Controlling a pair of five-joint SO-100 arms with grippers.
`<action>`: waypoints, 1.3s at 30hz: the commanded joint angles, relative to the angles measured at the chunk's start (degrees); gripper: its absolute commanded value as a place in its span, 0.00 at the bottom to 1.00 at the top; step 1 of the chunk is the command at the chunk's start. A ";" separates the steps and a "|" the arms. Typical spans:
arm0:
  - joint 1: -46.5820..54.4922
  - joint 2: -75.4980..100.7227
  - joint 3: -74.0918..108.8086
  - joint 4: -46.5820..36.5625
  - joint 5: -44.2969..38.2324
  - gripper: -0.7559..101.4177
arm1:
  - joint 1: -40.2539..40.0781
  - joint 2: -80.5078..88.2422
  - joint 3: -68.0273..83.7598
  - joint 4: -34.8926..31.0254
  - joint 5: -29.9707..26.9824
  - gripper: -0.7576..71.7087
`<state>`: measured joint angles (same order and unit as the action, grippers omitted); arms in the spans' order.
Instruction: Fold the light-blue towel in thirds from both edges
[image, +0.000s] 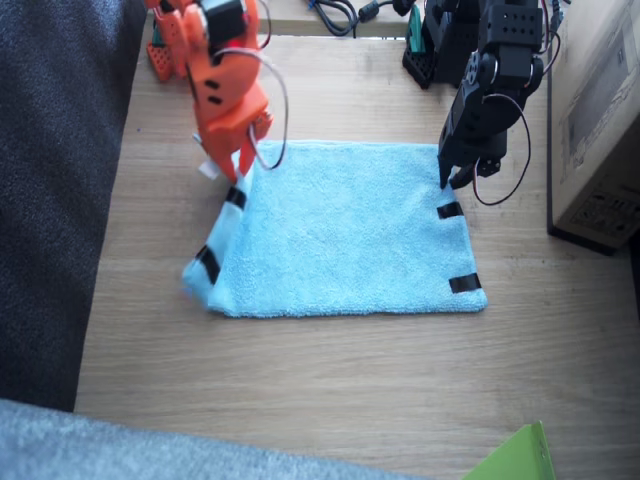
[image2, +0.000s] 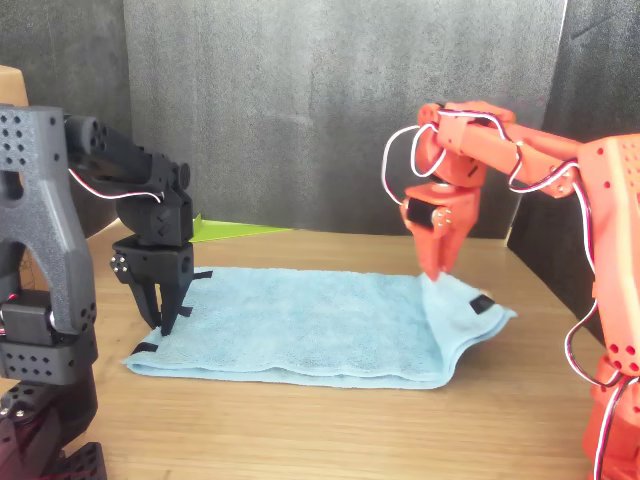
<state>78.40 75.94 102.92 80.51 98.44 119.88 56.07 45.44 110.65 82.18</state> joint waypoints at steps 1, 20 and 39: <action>1.14 1.76 0.53 -0.44 0.18 0.01 | 2.20 -0.62 -2.90 0.70 -0.09 0.01; 0.97 1.85 0.53 -0.62 -0.26 0.01 | 11.34 -11.43 -17.84 0.79 -1.05 0.01; 0.97 1.85 0.62 -0.62 -1.05 0.01 | 18.81 -13.36 -29.09 0.79 -4.31 0.41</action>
<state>78.40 75.94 102.92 80.07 97.38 137.55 38.94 18.02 111.01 77.96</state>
